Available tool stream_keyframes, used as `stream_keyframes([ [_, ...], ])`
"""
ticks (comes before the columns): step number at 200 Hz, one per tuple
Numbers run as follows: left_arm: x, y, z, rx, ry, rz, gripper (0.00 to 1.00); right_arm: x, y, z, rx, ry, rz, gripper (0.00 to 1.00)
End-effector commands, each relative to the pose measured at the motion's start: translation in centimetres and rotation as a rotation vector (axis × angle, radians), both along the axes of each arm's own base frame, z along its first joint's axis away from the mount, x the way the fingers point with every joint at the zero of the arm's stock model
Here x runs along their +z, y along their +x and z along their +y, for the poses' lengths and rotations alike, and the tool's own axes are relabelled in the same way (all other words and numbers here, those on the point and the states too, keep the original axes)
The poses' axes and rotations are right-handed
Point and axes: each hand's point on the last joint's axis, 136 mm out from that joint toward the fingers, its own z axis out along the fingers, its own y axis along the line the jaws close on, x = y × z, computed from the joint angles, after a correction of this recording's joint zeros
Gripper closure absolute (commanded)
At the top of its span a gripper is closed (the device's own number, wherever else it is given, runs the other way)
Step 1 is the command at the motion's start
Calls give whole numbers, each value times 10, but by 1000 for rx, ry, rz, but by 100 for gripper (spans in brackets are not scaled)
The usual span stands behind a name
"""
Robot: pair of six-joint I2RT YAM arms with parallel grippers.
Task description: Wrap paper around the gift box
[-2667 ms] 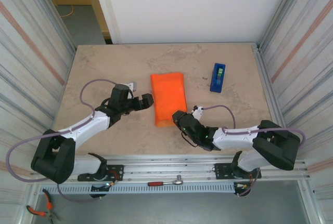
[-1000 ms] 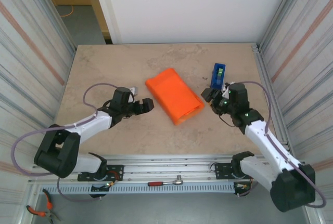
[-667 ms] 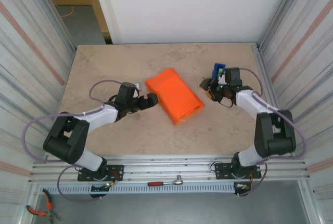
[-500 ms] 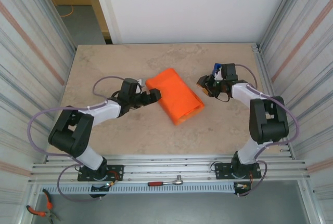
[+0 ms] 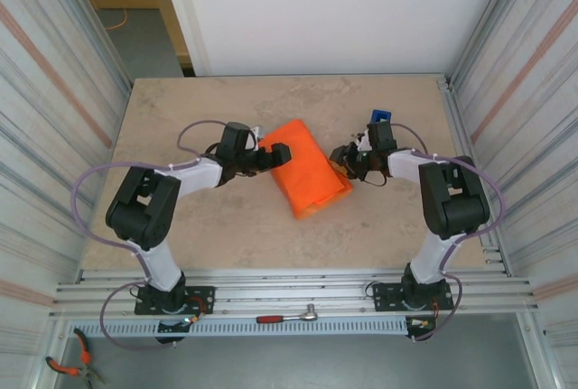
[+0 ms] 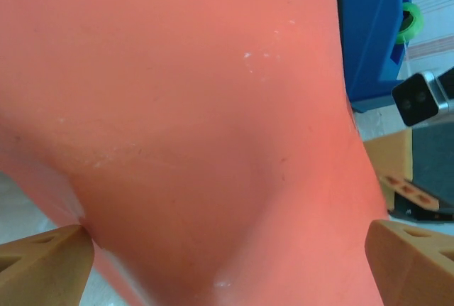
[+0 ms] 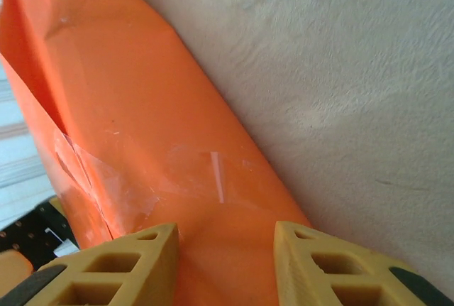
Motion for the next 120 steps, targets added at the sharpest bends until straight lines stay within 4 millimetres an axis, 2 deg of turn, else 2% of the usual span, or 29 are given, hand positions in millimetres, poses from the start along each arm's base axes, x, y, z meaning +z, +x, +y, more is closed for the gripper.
stream_keyframes([
  [1,10,5,-11,-83,-32,-16,2,14,-11,18,28,40,-20,61],
  [27,14,14,-8,-111,-37,-22,2,24,-22,28,36,52,-38,61],
  [43,19,17,-4,-129,-44,-33,2,32,-26,27,23,45,-59,61],
  [68,32,19,9,-139,-61,-60,1,39,-35,10,-21,-21,-84,55],
  [92,44,12,25,-123,-84,-81,1,34,-52,-13,-61,-112,-80,54],
  [109,45,-1,35,-109,-88,-80,1,23,-68,-26,-58,-178,-62,59],
  [120,41,-13,40,-104,-84,-73,1,16,-79,-33,-42,-221,-53,66],
])
